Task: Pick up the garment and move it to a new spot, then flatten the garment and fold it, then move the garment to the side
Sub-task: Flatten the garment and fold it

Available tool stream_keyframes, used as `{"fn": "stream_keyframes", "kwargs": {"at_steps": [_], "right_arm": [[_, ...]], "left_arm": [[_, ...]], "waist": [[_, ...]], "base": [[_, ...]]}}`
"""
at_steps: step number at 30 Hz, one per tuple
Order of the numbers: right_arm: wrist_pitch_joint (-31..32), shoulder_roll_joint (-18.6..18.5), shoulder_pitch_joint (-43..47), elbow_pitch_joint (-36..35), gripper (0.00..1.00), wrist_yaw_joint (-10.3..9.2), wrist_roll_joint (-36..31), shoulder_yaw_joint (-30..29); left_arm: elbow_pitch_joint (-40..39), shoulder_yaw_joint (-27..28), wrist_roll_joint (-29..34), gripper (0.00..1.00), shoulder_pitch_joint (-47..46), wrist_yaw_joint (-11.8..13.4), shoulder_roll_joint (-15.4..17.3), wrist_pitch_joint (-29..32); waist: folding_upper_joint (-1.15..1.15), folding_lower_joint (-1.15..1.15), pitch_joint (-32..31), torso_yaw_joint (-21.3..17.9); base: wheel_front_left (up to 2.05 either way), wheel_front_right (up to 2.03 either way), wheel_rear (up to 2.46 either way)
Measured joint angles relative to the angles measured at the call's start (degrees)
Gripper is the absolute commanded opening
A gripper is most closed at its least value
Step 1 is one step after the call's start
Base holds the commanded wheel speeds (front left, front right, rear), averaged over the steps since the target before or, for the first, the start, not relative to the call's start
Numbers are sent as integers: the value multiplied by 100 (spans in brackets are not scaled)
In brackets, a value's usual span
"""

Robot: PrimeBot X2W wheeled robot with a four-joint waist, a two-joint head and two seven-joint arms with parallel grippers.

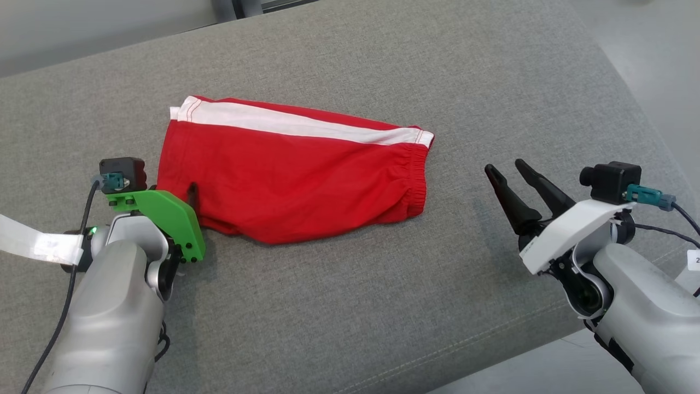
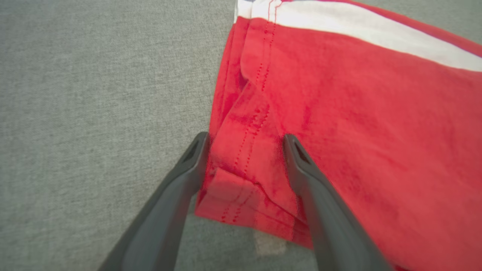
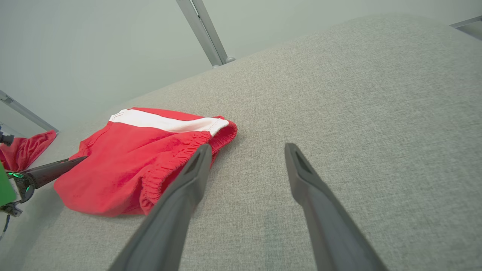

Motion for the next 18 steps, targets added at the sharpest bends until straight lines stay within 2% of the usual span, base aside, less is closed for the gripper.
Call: {"fn": "stream_keyframes", "kwargs": {"at_steps": [2,3,4,10,13,18], "right_arm": [[-22,1,1,-1,100,0,-1,-11],[-22,1,2,-1,100,0,-1,-19],[-23,1,2,-3,100,0,-1,-30],[-23,7,3,-65,100,0,-38,-80],[-33,-19,22,-64,100,0,-38,-154],[-38,-53,161,-51,100,0,-47,-199]], "left_arm": [[5,-11,1,49,-4,0,-10,-1],[11,-15,1,15,-8,0,-9,-1],[14,-21,2,0,-14,0,-10,-2],[29,-44,1,0,-26,-2,-33,-13],[32,-18,-65,0,-26,-101,-104,-20],[0,70,-192,0,-14,-119,-186,-255]], "waist": [[0,0,13,-5],[0,0,15,-1],[0,0,17,3],[0,0,10,51],[0,0,-10,109],[0,0,-77,232]], "base": [[0,0,0],[0,0,0],[0,0,0],[0,0,0],[0,0,0],[0,0,0]]}}
